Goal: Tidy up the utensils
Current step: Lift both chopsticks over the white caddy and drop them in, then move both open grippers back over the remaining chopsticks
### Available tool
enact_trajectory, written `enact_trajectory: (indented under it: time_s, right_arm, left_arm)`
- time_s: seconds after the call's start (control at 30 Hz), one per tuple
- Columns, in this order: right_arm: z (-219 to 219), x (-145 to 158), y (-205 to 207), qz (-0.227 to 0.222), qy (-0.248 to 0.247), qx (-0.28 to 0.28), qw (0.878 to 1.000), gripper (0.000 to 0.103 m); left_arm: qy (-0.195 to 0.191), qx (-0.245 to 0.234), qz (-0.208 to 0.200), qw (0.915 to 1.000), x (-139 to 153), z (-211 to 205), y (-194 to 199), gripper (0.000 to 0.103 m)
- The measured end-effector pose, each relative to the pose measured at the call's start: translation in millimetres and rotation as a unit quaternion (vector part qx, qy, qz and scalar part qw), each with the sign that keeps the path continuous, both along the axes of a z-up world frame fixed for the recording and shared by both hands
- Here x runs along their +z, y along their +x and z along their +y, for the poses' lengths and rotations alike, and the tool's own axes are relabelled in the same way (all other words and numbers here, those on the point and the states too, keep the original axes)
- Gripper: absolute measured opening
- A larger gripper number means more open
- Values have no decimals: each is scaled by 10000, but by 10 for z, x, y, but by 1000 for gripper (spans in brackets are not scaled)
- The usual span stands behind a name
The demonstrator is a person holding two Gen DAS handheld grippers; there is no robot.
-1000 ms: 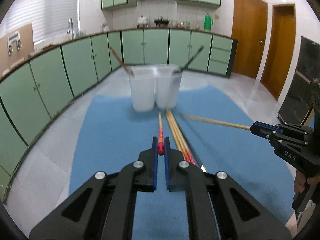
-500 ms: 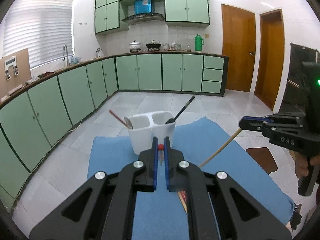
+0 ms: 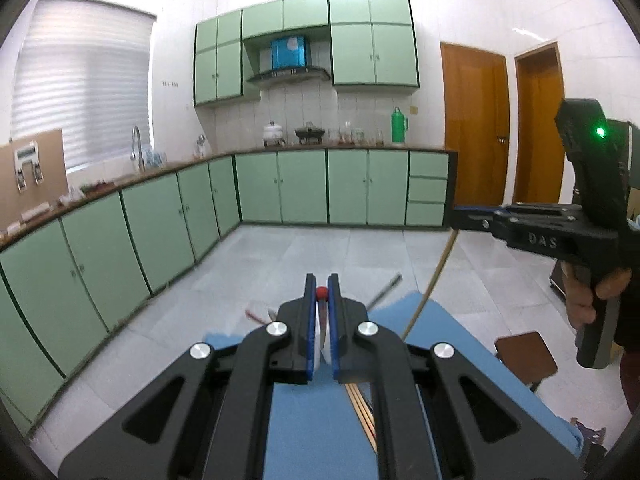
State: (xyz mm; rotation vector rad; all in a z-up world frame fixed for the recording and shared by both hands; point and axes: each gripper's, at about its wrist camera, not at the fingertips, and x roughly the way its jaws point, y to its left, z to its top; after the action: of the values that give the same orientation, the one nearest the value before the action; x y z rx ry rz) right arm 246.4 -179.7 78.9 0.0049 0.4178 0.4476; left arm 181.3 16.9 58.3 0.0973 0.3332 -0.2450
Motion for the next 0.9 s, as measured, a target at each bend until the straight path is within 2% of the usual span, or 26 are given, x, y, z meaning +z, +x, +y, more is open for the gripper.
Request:
enact_trajectory:
  time_s: [0.17,0.33,0.6,0.8,0.9]
  right_arm:
    - [79,217,370,-219,88,-198,9995,7]
    - [159,193,734,-230,107,-326,9991,7]
    - [272,-223,1150,152,-60,-443,9989,7]
    - [228,-476,1257,498,-70,-408,9979,7]
    - [150,-488,1217,478,-84,-486,9976,15]
  left_arm:
    - [14,49,-150,9999,163,-16,289,5]
    - [64,66,70,9999,88,-68,698,5]
    - [25,101,488,9988,-240,-111,1193,5]
    - [-13,128,764,9970,-452,-83,1430,6]
    - [-48,180,818,9965,-490,-60,1453,8]
